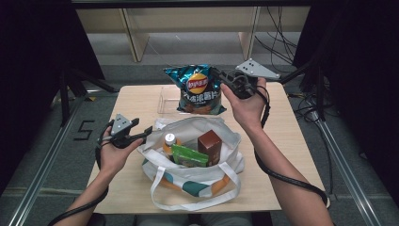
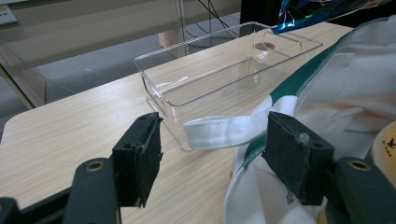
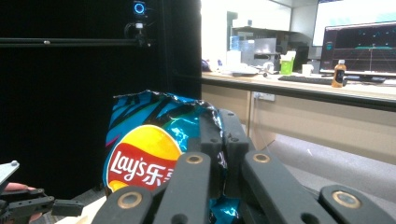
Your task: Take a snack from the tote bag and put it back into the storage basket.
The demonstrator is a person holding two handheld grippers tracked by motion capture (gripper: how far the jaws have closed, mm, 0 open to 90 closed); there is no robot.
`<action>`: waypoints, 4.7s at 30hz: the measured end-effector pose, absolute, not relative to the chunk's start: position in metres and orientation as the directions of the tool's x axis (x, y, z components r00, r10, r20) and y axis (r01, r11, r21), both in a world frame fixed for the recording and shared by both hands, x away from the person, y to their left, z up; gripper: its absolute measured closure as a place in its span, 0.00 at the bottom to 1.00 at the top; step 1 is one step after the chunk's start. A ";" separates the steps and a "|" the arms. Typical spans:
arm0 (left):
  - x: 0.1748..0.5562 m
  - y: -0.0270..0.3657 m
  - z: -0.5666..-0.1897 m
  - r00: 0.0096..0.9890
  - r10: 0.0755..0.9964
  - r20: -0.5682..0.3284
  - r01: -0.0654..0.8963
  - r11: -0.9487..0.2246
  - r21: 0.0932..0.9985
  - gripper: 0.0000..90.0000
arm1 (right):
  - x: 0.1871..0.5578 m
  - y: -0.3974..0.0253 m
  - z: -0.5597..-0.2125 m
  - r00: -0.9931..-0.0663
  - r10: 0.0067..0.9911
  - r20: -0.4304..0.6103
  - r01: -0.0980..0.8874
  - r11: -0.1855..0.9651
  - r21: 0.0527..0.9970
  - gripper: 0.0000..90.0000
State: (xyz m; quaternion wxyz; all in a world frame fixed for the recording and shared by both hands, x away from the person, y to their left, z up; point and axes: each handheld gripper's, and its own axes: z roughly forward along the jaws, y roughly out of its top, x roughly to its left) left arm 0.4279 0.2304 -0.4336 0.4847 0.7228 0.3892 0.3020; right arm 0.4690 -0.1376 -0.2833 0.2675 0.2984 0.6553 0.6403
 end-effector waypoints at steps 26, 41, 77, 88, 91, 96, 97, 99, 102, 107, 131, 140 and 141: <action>0.429 0.231 -0.434 0.513 0.857 0.057 0.275 -0.227 0.934 0.39 | 0.487 -0.140 -0.282 -0.646 0.763 0.031 0.060 0.010 0.998 1.00; 0.429 0.232 -0.434 0.514 0.856 0.056 0.270 -0.224 0.936 0.39 | 0.497 -0.139 -0.287 -0.638 0.769 0.042 0.082 0.014 0.997 1.00; 0.430 0.234 -0.435 0.498 0.866 0.045 0.272 -0.205 0.940 0.39 | 0.530 -0.139 -0.286 -0.602 0.795 0.071 0.119 0.001 0.993 1.00; 0.433 0.235 -0.437 0.496 0.867 0.039 0.276 -0.200 0.940 0.39 | 0.543 -0.135 -0.290 -0.601 0.795 0.080 0.129 -0.002 0.992 1.00; 0.433 0.236 -0.437 0.495 0.868 0.036 0.276 -0.197 0.941 0.39 | 0.546 -0.132 -0.291 -0.593 0.799 0.098 0.147 -0.011 0.989 1.00; 0.433 0.237 -0.437 0.492 0.870 0.035 0.274 -0.193 0.942 0.39 | 0.552 -0.131 -0.293 -0.592 0.801 0.093 0.145 -0.007 0.989 1.00; 0.433 0.237 -0.437 0.493 0.869 0.034 0.274 -0.192 0.942 0.39 | 0.554 -0.131 -0.294 -0.593 0.800 0.091 0.142 -0.007 0.990 1.00; 0.432 0.237 -0.437 0.493 0.869 0.034 0.273 -0.192 0.942 0.39 | 0.555 -0.131 -0.294 -0.588 0.804 0.089 0.143 -0.004 0.990 1.00; 0.433 0.236 -0.437 0.499 0.866 0.024 0.273 -0.183 0.944 0.39 | 0.559 -0.130 -0.295 -0.583 0.807 0.093 0.149 -0.006 0.989 1.00; 0.433 0.237 -0.437 0.493 0.869 0.038 0.272 -0.195 0.942 0.39 | 0.563 -0.129 -0.296 -0.576 0.811 0.107 0.166 -0.013 0.986 1.00; 0.432 0.240 -0.436 0.485 0.874 0.032 0.276 -0.188 0.943 0.38 | 0.588 -0.130 -0.306 -0.533 0.829 0.172 0.222 -0.059 0.973 1.00; 0.432 0.239 -0.436 0.489 0.872 0.031 0.275 -0.188 0.943 0.38 | 0.594 -0.124 -0.314 -0.533 0.830 0.164 0.229 -0.045 0.972 1.00; 0.432 0.239 -0.436 0.490 0.871 0.031 0.274 -0.188 0.943 0.38 | 0.595 -0.124 -0.315 -0.538 0.828 0.157 0.224 -0.040 0.974 1.00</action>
